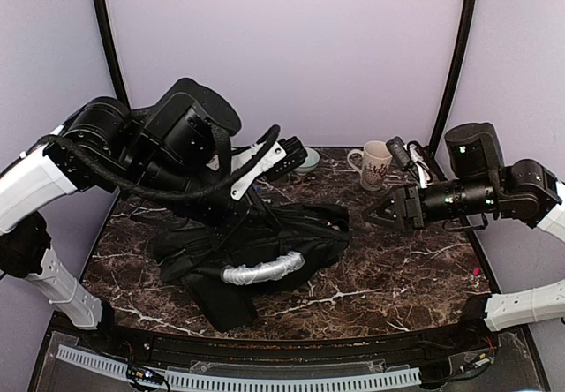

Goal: Pack the student bag
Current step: Pick up the upper front pocket of the student bag.

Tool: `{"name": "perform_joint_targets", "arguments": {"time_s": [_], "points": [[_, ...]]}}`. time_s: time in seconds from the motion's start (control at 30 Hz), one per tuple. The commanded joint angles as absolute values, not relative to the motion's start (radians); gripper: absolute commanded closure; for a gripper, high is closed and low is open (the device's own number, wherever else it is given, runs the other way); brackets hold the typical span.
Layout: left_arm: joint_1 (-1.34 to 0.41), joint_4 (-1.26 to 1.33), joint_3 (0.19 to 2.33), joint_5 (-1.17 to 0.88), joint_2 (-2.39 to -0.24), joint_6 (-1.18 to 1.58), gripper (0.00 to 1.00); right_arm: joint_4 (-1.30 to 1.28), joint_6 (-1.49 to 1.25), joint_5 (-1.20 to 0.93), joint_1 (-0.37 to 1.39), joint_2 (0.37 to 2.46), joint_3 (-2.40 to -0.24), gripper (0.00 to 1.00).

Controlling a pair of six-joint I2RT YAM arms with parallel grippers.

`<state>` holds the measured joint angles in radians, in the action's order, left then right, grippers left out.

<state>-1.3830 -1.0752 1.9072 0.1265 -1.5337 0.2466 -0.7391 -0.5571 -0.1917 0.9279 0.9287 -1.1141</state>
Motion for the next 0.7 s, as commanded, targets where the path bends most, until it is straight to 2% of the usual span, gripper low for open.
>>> {"name": "perform_joint_targets", "arguments": {"time_s": [0.0,0.43,0.5,0.57,0.67], "points": [[-1.383,-1.028,1.877,0.08,-1.478,0.268,1.0,-0.775,-0.546,-0.094,0.923,0.888,-1.146,0.35],[-1.384,-0.781,1.815,-0.002,-1.608,0.402,0.98,-0.818,-0.622,0.127,0.922,0.816,-1.183,0.32],[-1.384,-0.764,1.834,-0.012,-1.659,0.421,0.85,-0.828,-0.644,0.161,0.922,0.8,-1.184,0.32],[-1.384,-0.774,1.877,-0.011,-1.704,0.429,0.59,-0.841,-0.666,0.193,0.922,0.784,-1.185,0.32],[-1.386,-0.784,1.933,0.014,-1.728,0.42,0.27,-0.865,-0.7,0.23,0.922,0.756,-1.183,0.32]]}}
